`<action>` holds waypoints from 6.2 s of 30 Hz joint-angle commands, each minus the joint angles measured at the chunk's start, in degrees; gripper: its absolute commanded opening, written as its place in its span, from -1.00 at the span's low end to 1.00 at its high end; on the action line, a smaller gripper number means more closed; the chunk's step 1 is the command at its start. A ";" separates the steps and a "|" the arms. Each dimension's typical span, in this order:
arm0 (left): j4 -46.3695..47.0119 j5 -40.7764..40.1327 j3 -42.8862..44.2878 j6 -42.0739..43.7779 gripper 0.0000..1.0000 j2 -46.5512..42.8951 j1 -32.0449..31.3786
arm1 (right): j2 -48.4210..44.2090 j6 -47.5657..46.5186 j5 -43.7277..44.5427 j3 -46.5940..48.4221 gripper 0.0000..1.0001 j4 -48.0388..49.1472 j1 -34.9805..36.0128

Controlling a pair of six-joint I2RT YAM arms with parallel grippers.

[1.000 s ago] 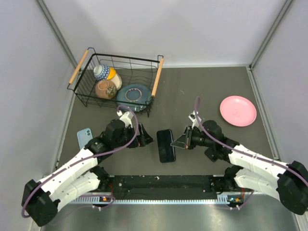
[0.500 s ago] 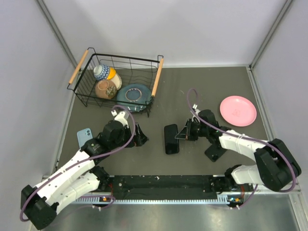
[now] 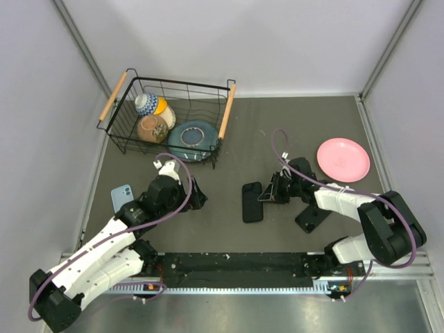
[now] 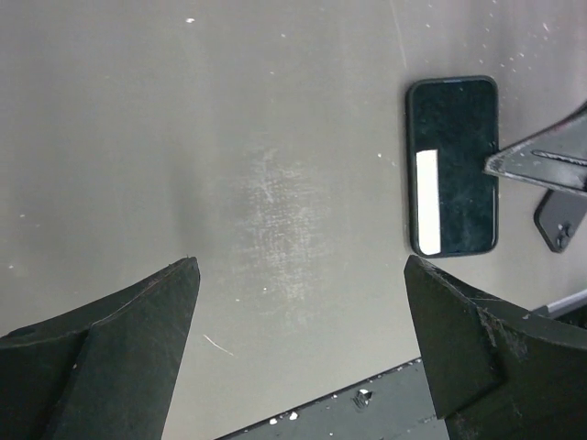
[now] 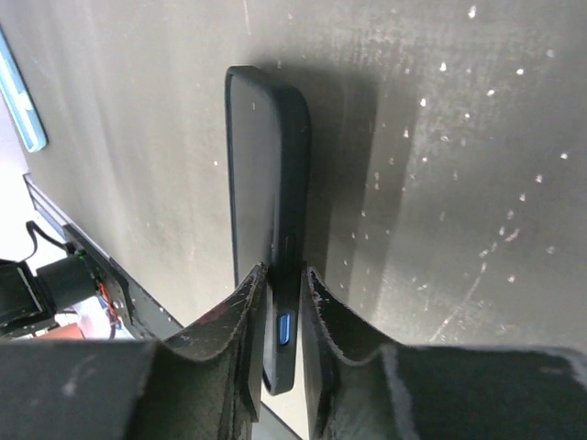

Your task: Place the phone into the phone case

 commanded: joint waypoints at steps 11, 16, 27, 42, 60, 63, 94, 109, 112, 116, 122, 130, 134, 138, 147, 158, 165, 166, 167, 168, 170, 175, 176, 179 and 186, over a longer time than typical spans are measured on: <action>-4.20 -12.09 -0.68 -4.56 0.97 -2.38 3.02 | -7.39 0.05 2.71 3.25 -0.44 -6.86 -0.80; -6.22 -12.98 0.03 -6.22 0.97 -1.86 7.66 | -8.27 3.65 -0.80 -2.45 -0.63 1.13 -0.88; -13.94 -20.69 -0.06 -16.31 0.97 -0.79 21.81 | -2.38 7.00 -5.29 -8.62 -0.53 14.68 -0.44; -12.37 -29.85 -2.97 -23.71 0.69 2.96 42.12 | -24.42 3.40 -5.38 -9.06 0.75 5.72 -0.36; -15.47 -22.75 -2.43 -37.87 0.61 15.81 52.14 | -32.09 2.53 -7.14 -8.45 0.84 2.82 -0.36; -14.14 -20.10 -3.40 -37.78 0.63 18.18 53.03 | -32.09 0.41 -6.43 -6.78 0.84 -0.44 -0.44; -23.34 -1.64 -8.85 -40.21 -1.00 5.02 37.84 | -29.19 2.34 -4.32 -2.91 0.84 -3.06 -0.44; -14.41 5.99 -14.12 -55.27 -1.00 0.34 11.83 | -33.50 9.62 31.49 1.74 0.89 -30.37 -0.53; -11.94 6.27 -13.51 -53.43 -0.94 1.22 8.75 | -31.83 13.05 38.10 5.60 0.97 -37.84 -0.62; -11.94 4.95 -10.88 -50.18 0.00 0.08 5.57 | -29.72 18.06 45.76 9.57 0.98 -47.25 -0.71; -11.32 0.83 -8.68 -42.01 0.64 -1.94 5.13 | -22.43 24.30 52.98 15.02 0.98 -59.14 -1.85; -1.67 4.16 -9.38 -26.63 0.81 0.07 5.13 | -17.95 27.74 56.41 14.85 0.98 -62.58 -4.83; 4.59 13.03 -7.02 -17.23 0.80 3.68 4.96 | -15.49 27.48 55.97 15.11 0.98 -62.23 -7.82; 7.66 17.69 -4.55 -7.22 0.79 6.05 3.55 | -14.43 25.82 54.57 14.32 0.98 -59.34 -10.20; 16.28 21.92 -5.25 0.17 0.79 1.57 -2.33 | -11.62 25.37 50.53 11.51 0.98 -53.09 -12.04; 15.75 18.58 -0.50 4.24 0.75 4.83 -8.93 | -5.38 25.63 48.77 9.67 0.95 -49.93 -13.89; 15.49 18.32 -0.76 4.32 0.75 4.74 -9.02 | -3.18 25.37 46.66 6.33 0.90 -44.74 -14.15; 15.49 17.88 -0.94 4.32 0.75 4.39 -9.02 | -2.83 25.54 46.57 6.06 0.90 -44.22 -14.15; 15.57 17.79 -0.94 4.50 0.75 4.39 -9.02 | -2.48 25.54 46.48 5.97 0.88 -44.30 -14.15; 15.49 17.61 -0.85 4.41 0.75 4.39 -9.02 | -2.21 25.20 46.57 6.15 0.85 -44.30 -14.15; 15.14 17.87 -0.41 4.50 0.74 4.82 -9.02 | -2.30 25.19 46.65 6.06 0.84 -44.21 -14.24; 14.70 16.73 0.82 3.88 0.72 5.70 -9.02 | -1.68 25.02 45.95 5.97 0.72 -44.21 -14.42; 14.70 16.30 0.99 3.62 0.71 5.79 -9.02 | -1.68 24.84 45.78 6.06 0.65 -44.21 -14.42; 14.70 15.85 1.61 3.36 0.69 6.23 -9.02 | -1.07 24.58 44.99 6.23 0.35 -44.21 -14.33; 16.27 15.85 3.89 4.32 0.68 10.79 -9.02 | -0.54 20.20 42.27 7.73 0.18 -42.98 -14.33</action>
